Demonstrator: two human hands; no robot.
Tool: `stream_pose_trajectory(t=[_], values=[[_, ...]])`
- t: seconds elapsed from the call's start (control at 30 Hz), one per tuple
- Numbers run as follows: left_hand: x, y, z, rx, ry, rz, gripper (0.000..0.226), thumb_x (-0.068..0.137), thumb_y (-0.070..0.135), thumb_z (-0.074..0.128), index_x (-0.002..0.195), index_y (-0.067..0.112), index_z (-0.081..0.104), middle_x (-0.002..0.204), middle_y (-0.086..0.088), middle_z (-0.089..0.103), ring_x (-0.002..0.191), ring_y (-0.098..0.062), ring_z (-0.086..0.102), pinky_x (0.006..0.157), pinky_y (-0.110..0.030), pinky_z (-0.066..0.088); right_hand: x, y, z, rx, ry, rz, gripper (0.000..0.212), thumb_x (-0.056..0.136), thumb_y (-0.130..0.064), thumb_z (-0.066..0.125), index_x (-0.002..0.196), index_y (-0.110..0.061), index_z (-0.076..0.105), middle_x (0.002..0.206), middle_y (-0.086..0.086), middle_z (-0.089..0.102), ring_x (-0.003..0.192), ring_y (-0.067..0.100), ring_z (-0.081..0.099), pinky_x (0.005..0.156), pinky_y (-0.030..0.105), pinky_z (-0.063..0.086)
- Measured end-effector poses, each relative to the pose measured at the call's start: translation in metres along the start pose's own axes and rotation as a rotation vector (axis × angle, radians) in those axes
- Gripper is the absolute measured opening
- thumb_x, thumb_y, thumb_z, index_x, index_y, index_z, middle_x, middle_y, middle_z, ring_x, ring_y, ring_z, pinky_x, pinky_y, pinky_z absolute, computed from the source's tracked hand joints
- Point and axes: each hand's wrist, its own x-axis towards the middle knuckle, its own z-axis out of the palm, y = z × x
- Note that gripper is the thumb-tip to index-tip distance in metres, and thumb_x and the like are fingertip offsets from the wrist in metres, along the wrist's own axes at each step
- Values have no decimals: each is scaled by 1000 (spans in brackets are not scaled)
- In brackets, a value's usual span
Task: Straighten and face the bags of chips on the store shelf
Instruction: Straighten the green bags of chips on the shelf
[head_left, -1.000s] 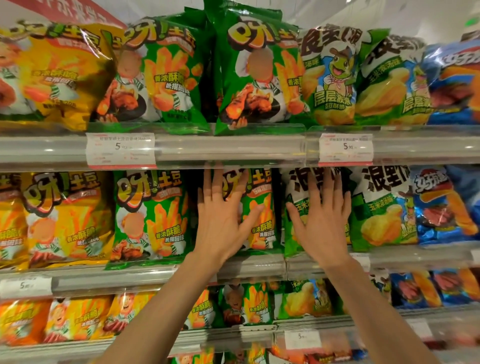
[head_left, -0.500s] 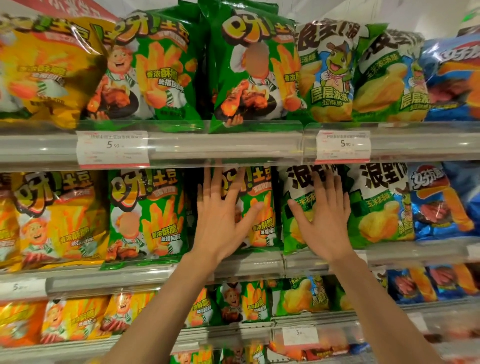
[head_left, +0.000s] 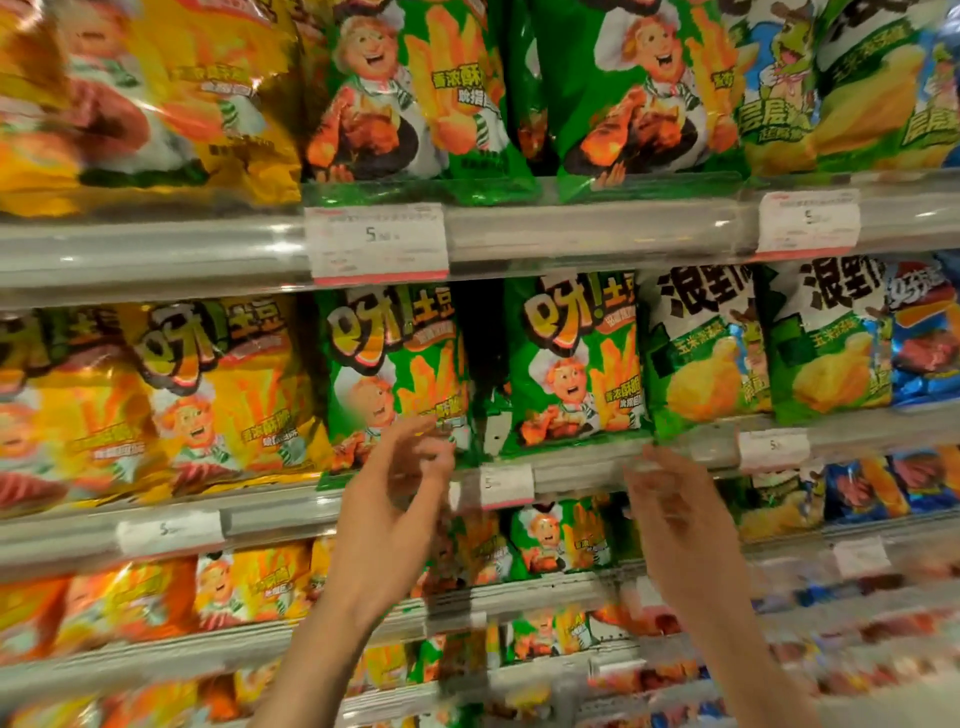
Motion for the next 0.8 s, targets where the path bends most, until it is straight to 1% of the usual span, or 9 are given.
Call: stream_pose_trajectory(t=[0.13,0.2,0.27,0.33,0.47,0.53,0.6,0.7,0.8], values=[[-25,-14,-30,-31,105,-140,19,98,37,64,115,45,62,99,15,71,91,-2,68,69,-35,55,-26,9,14,-7,-73,71,22,97,-22,59,119,-22,62,88,-6,69,65,3,63,51,12,45],[-33,-19,-39,-48,163,-187,20,96,35,64,115,42,63,98,16,73,89,0,69,73,-39,57,-29,10,20,-20,-102,73,23,97,-21,60,119,-20,62,82,-7,69,63,2,63,49,11,43],[-37,-21,-44,-41,213,-189,21,96,33,64,115,39,64,98,15,75,89,-1,70,79,-34,54,-29,8,23,-5,-144,63,23,97,-22,59,120,-23,62,80,-10,70,68,4,66,54,14,49],[-36,-20,-46,-20,253,-179,22,95,36,63,117,37,63,96,17,74,87,-2,70,75,-30,51,-23,5,25,6,-171,33,21,97,-23,59,117,-22,62,80,-16,69,67,8,65,57,19,51],[-24,-13,-48,49,329,-141,24,97,36,62,120,37,60,95,22,70,87,0,68,69,-13,48,-2,-17,35,-6,-210,-116,15,97,-27,55,111,-28,60,75,-23,67,59,2,62,54,11,43],[-14,-7,-47,74,356,-120,25,97,39,62,121,39,58,97,18,69,91,4,64,67,-10,47,10,-35,45,92,-250,-146,15,97,-24,57,107,-35,59,83,-23,68,69,1,65,62,10,47],[-2,-3,-47,104,356,-106,34,95,42,62,127,37,55,113,15,65,101,10,59,72,-6,46,23,-52,58,190,-278,-167,18,97,-19,61,105,-35,60,84,-14,67,77,5,64,66,13,49],[21,3,-46,142,322,-97,59,91,54,63,142,30,43,136,11,54,118,6,53,97,-17,43,42,-76,81,171,-326,-158,18,96,-33,61,113,-36,60,100,-17,66,93,-3,62,79,17,53],[49,7,-43,139,249,-109,83,81,77,54,148,33,30,141,13,50,122,5,51,105,-28,42,60,-90,104,101,-349,-178,58,93,-56,56,144,-30,44,138,-12,54,125,1,52,103,30,47]])
